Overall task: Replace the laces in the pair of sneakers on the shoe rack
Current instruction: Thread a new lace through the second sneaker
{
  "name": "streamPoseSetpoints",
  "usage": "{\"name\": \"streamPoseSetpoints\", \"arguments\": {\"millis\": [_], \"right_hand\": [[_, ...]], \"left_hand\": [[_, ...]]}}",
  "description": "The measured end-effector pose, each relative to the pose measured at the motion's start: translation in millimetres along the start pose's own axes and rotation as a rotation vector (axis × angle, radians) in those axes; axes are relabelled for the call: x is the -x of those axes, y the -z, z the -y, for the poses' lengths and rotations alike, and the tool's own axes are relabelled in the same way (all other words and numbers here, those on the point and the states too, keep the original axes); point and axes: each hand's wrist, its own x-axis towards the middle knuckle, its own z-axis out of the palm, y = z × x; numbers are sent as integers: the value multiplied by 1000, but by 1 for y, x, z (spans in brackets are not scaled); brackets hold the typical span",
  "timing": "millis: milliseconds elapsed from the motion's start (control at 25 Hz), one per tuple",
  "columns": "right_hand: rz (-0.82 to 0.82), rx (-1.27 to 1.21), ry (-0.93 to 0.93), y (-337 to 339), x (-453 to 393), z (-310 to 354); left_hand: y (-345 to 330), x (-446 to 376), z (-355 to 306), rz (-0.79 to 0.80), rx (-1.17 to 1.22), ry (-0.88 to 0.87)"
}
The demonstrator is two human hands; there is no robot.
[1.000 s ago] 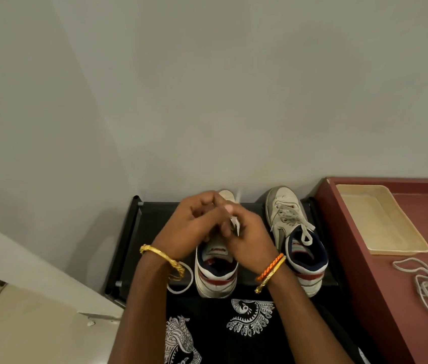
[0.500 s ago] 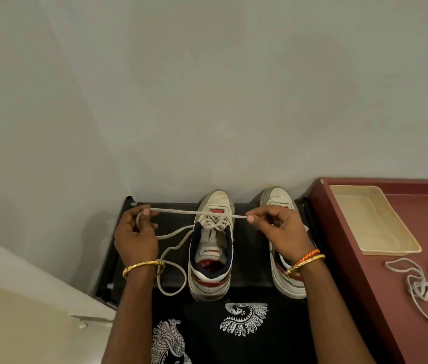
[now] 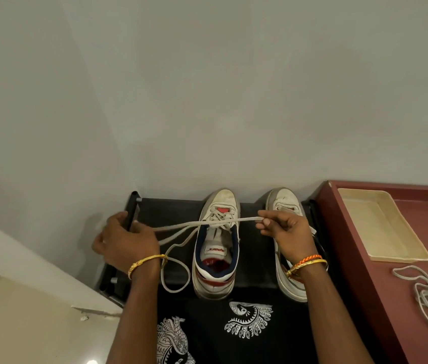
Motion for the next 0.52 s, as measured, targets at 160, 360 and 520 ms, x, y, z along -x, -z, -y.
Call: {"name": "streamPoseSetpoints", "arguments": {"millis": [160, 360, 520], "right_hand": [[-3, 18, 12, -17, 4, 1], [18, 122, 110, -36, 4, -2], [83, 292, -64, -46, 1, -20]], "left_hand": [[-11, 19, -13, 435, 71, -507], [-30, 61, -22, 818, -194, -643], [-32, 56, -19, 695, -226, -518]]}}
